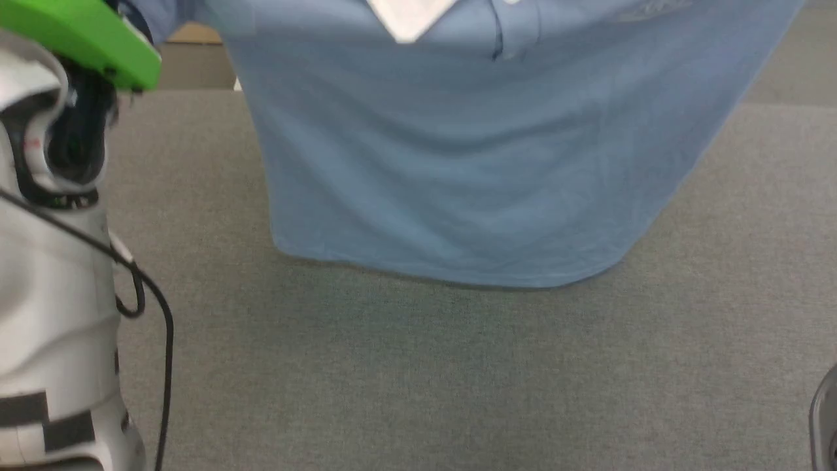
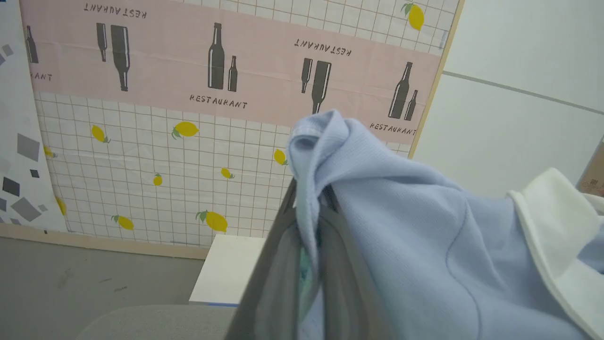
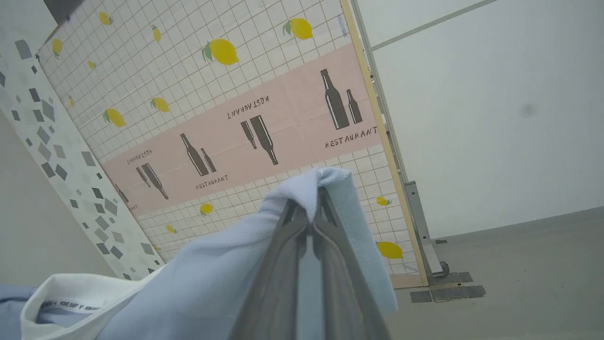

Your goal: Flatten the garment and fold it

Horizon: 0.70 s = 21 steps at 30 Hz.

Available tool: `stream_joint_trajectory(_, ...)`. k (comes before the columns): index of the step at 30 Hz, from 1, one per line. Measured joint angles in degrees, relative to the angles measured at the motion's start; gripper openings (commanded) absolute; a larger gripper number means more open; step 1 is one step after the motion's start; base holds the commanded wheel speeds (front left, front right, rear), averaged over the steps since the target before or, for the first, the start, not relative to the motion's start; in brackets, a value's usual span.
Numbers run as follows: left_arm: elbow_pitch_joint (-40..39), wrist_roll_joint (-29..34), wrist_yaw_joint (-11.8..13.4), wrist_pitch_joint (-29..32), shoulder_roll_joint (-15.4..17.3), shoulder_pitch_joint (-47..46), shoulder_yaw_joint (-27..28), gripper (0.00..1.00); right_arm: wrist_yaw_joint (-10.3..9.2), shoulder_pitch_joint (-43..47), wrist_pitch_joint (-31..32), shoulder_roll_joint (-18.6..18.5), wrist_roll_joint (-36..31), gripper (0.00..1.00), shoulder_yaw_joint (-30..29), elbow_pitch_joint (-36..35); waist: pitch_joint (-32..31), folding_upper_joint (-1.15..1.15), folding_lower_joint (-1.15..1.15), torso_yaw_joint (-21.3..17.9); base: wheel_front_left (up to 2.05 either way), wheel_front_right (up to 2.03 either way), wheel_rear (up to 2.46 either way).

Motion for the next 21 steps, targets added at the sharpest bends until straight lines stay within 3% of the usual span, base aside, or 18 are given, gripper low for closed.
stream_joint_trajectory(13,16.57,10.28,-0.43,-6.54,4.01,-28.36,-4.61,0.00,0.00,-28.99,-9.78,2.14,-12.17,0.00,-0.07,15.18,12.74,0.00,0.01,-0.67,0.00,0.00,0.00)
stream_joint_trajectory(21,25.46,12.63,-0.45,-13.52,4.22,-39.10,-5.84,0.00,0.00,-38.16,-15.92,4.03,-16.35,0.00,-1.14,21.87,20.76,0.00,0.01,-1.55,0.00,0.00,0.00)
